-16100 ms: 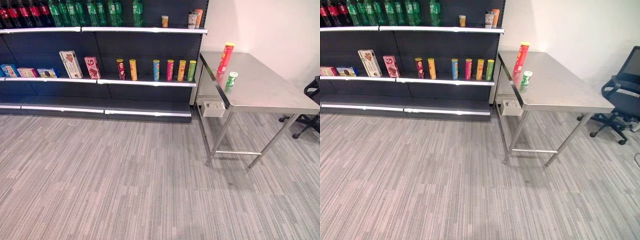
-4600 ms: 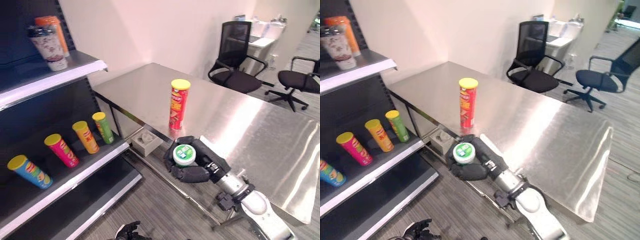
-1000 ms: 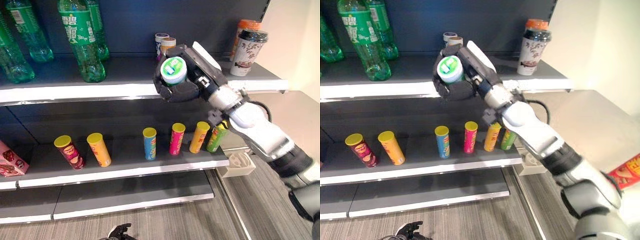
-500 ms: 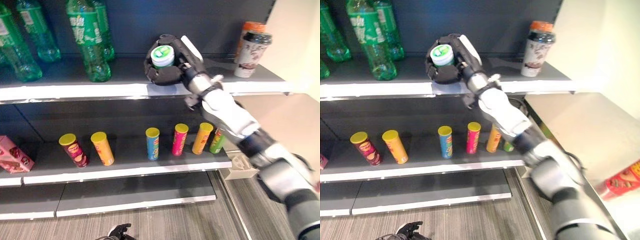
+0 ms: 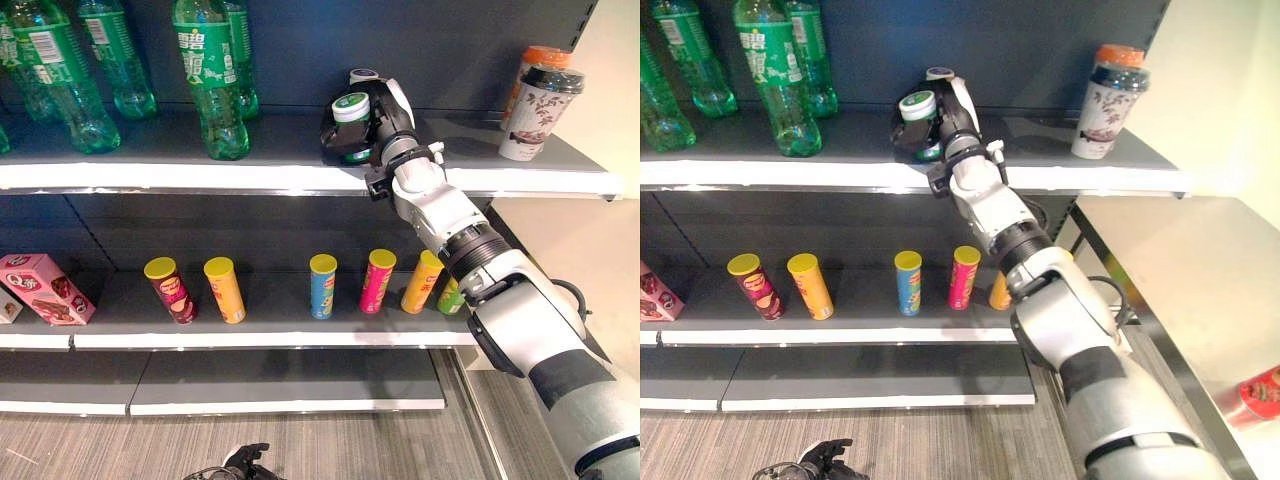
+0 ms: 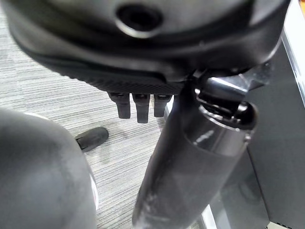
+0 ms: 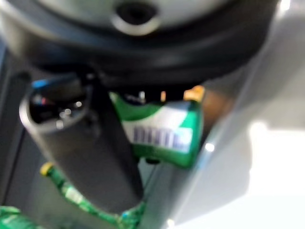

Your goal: Put the goods on the table back onto the shelves and tidy them up.

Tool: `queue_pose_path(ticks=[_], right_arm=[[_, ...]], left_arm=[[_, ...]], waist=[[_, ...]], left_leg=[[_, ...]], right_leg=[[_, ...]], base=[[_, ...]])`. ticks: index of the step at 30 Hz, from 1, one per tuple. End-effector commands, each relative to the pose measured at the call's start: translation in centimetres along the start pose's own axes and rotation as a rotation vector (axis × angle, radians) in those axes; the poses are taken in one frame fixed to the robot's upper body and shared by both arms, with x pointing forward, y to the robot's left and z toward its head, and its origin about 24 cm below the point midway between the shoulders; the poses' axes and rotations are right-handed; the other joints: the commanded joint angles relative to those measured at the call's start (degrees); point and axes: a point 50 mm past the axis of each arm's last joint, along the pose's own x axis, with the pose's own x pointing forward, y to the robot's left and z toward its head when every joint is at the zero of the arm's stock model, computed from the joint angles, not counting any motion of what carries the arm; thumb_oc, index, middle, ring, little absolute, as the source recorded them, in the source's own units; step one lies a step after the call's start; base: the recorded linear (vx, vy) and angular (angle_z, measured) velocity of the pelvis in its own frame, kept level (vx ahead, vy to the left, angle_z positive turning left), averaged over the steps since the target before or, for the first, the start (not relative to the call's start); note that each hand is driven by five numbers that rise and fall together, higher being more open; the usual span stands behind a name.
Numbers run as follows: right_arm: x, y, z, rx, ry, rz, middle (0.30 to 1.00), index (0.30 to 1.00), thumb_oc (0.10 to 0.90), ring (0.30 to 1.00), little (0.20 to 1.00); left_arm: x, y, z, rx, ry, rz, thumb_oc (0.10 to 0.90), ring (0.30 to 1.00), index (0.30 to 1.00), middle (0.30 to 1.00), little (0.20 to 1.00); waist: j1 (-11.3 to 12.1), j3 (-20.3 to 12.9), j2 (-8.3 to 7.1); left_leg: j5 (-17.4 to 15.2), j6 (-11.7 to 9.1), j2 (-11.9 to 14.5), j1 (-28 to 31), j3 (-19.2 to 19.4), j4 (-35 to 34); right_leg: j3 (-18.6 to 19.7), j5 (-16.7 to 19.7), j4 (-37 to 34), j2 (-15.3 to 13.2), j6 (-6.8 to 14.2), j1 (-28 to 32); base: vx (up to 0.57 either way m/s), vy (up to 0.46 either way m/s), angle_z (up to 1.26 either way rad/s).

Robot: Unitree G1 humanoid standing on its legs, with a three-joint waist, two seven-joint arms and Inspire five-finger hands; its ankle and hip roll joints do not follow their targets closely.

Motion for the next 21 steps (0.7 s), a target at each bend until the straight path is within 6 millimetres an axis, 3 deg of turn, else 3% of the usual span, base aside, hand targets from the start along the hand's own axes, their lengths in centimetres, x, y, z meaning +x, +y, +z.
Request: queue_pose_path(ticks=[1, 7, 8, 9, 10, 21], right_arm=[[1.2, -3.0, 6.6, -0.058, -0.165, -0.116, 0.3, 0.3, 0.4, 0.3, 0.3], [0.9, -3.7, 6.2, -0.058, -0.176, -0.127, 0.328, 0.328, 0.419, 0.328, 0.328], [0.9, -3.7, 6.2, -0.058, -0.176, -0.127, 0.488, 0.488, 0.525, 0.488, 0.488], [0.7, -3.9, 6.3, -0.072, -0.197, -0.124, 0.792, 0.792, 0.728, 0.792, 0.792], [0.6, -4.0, 6.3, -0.076, -0.204, -0.126, 0.9, 0.9, 0.8, 0.9, 0.9], [-1.5, -6.3, 7.5, -0.055, -0.361, -0.16, 0.9, 0.9, 0.8, 0.9, 0.9]], left_arm=[[0.4, 1.8, 2.0, 0.078, -0.051, 0.035, 0.8, 0.9, 0.9, 0.9, 0.9], [0.4, 1.8, 2.4, 0.092, -0.057, 0.039, 0.8, 0.9, 0.9, 0.9, 0.9], [0.4, 1.8, 2.4, 0.092, -0.057, 0.039, 0.8, 0.9, 0.9, 0.9, 0.9], [0.4, 1.7, 2.3, 0.092, -0.057, 0.038, 0.8, 0.9, 0.9, 0.9, 0.9], [0.4, 1.7, 2.3, 0.088, -0.056, 0.04, 0.8, 0.9, 0.9, 0.9, 0.9], [0.3, 2.1, 1.3, 0.03, -0.027, 0.069, 0.8, 0.9, 0.9, 0.9, 0.9]], waist=[[1.45, 0.96, -3.06], [0.8, 0.94, -2.92], [0.82, 0.94, -2.92], [0.62, 0.97, -2.87], [0.57, 1.04, -2.82], [-0.4, 1.53, -2.12]], left_leg=[[-8.22, 0.31, -1.0, 2.79, -0.68, 0.59], [-8.44, 0.25, -0.99, 3.13, -0.55, 0.59], [-8.44, 0.25, -0.99, 3.14, -0.55, 0.59], [-8.51, 0.24, -1.0, 3.25, -0.51, 0.59], [-8.56, 0.24, -0.97, 3.31, -0.49, 0.59], [-8.78, 0.13, -1.12, 3.79, 0.22, 0.59]], right_leg=[[-0.1, 1.19, 1.59, -2.1, 1.0, 2.51], [-0.07, 1.3, 1.38, -2.08, 0.95, 2.69], [-0.07, 1.3, 1.39, -2.08, 0.95, 2.69], [0.03, 1.18, 1.35, -2.02, 0.95, 2.75], [0.0, 1.1, 1.38, -2.02, 0.92, 2.75], [0.12, 0.6, 1.95, -2.19, 0.93, 2.78]], base=[[0.0, 0.0, 0.0], [0.0, -0.001, 0.01], [0.0, 0.0, 0.0], [0.0, 0.0, 0.0], [0.0, 0.0, 0.0], [0.0, 0.0, 0.0]])
